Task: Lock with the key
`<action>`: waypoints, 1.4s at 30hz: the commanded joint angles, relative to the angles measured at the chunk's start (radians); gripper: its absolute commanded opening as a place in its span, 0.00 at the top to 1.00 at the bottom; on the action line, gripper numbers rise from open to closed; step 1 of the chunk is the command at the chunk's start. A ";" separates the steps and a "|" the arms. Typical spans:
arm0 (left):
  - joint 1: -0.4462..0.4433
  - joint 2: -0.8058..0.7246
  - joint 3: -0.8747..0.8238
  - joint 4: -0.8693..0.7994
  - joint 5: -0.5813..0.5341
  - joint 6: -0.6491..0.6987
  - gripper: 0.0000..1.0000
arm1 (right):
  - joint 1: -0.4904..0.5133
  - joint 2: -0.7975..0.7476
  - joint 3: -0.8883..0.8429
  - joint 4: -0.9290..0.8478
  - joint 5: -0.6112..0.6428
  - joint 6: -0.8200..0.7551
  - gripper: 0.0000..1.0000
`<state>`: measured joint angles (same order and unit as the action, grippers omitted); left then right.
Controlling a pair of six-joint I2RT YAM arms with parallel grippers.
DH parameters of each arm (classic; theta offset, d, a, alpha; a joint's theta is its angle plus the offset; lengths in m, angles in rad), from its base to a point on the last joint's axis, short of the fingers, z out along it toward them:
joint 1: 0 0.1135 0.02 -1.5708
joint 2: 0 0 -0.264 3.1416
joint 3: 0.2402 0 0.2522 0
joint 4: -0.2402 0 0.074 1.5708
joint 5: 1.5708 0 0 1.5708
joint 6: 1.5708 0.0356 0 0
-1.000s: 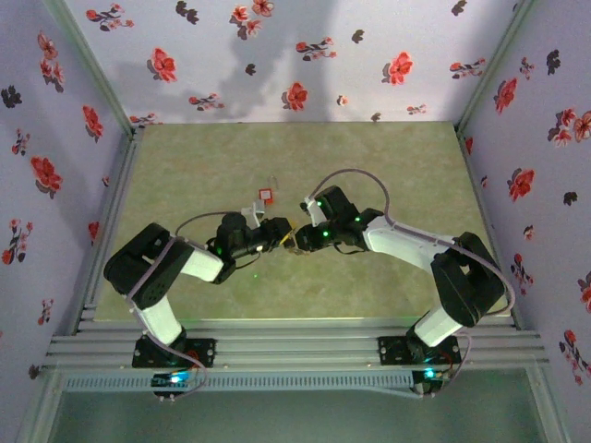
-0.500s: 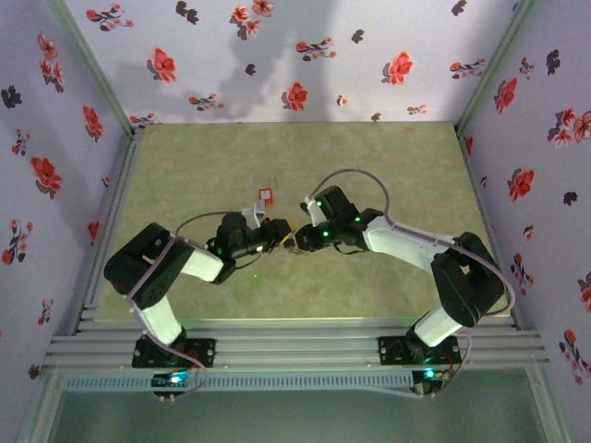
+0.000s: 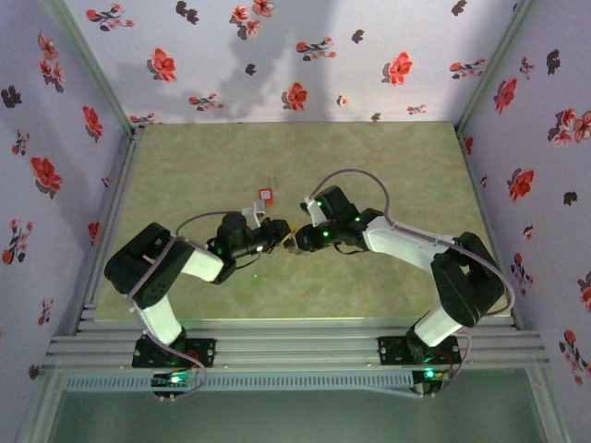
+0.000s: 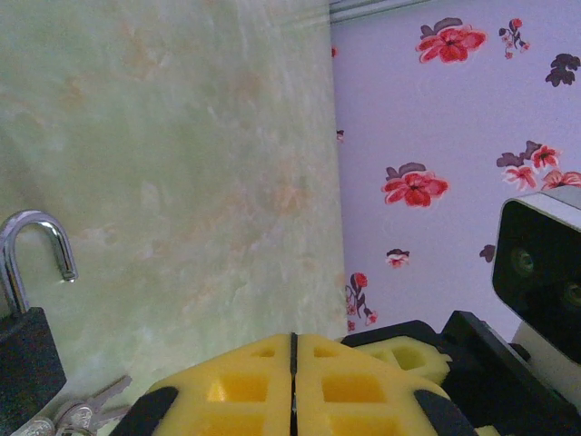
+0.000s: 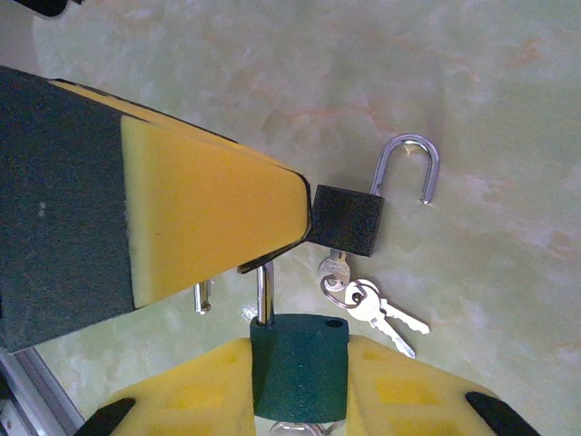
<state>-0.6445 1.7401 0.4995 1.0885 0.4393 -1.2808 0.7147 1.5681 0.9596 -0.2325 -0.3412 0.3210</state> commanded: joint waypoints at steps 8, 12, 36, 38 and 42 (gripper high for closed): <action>-0.006 0.008 0.029 -0.029 0.014 0.010 1.00 | 0.017 -0.005 0.000 0.013 -0.028 -0.025 0.67; -0.006 -0.007 0.031 -0.063 0.005 0.021 1.00 | 0.020 -0.007 -0.001 0.010 -0.024 -0.026 0.64; -0.006 -0.115 0.033 -0.254 -0.041 0.089 1.00 | 0.052 -0.001 0.004 -0.022 0.074 -0.051 0.53; -0.006 -0.126 0.032 -0.271 -0.045 0.096 1.00 | 0.059 0.002 0.003 -0.019 0.072 -0.054 0.55; -0.006 -0.138 0.032 -0.283 -0.049 0.100 1.00 | 0.080 0.017 0.009 -0.020 0.070 -0.064 0.57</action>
<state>-0.6445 1.6291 0.5114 0.8272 0.4023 -1.2125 0.7765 1.5692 0.9596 -0.2363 -0.2871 0.2844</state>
